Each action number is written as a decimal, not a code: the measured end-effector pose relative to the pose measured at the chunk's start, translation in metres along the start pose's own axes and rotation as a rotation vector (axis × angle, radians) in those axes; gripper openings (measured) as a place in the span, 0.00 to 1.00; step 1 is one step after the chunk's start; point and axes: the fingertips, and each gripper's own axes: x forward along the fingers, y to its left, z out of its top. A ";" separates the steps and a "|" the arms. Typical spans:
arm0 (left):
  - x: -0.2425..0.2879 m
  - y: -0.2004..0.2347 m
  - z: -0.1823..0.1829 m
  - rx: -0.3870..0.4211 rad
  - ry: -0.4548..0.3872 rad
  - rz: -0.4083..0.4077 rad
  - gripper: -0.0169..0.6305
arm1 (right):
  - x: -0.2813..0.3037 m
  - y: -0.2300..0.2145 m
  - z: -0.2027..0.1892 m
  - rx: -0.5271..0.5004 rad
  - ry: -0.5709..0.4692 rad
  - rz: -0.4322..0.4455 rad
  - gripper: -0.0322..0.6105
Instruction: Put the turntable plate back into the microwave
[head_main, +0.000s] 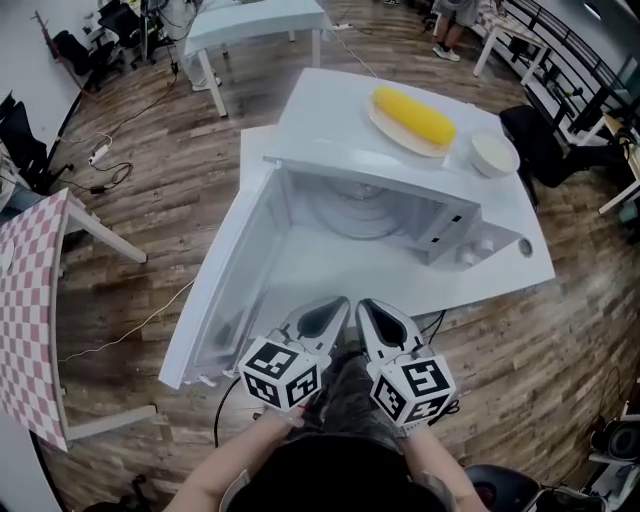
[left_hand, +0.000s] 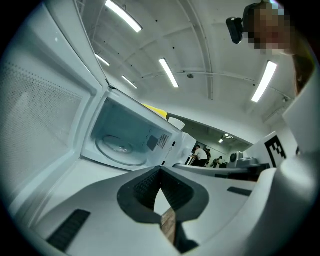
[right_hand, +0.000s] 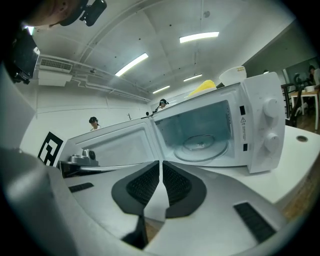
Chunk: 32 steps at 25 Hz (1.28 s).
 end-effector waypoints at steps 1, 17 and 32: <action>-0.003 -0.001 0.000 0.001 0.001 0.000 0.05 | -0.001 0.002 -0.001 -0.001 0.002 0.004 0.11; -0.036 -0.020 -0.001 0.002 -0.003 -0.024 0.05 | -0.023 0.038 -0.001 -0.023 -0.008 0.050 0.11; -0.058 -0.044 0.032 -0.026 -0.104 -0.083 0.05 | -0.055 0.055 0.025 0.016 -0.083 0.093 0.11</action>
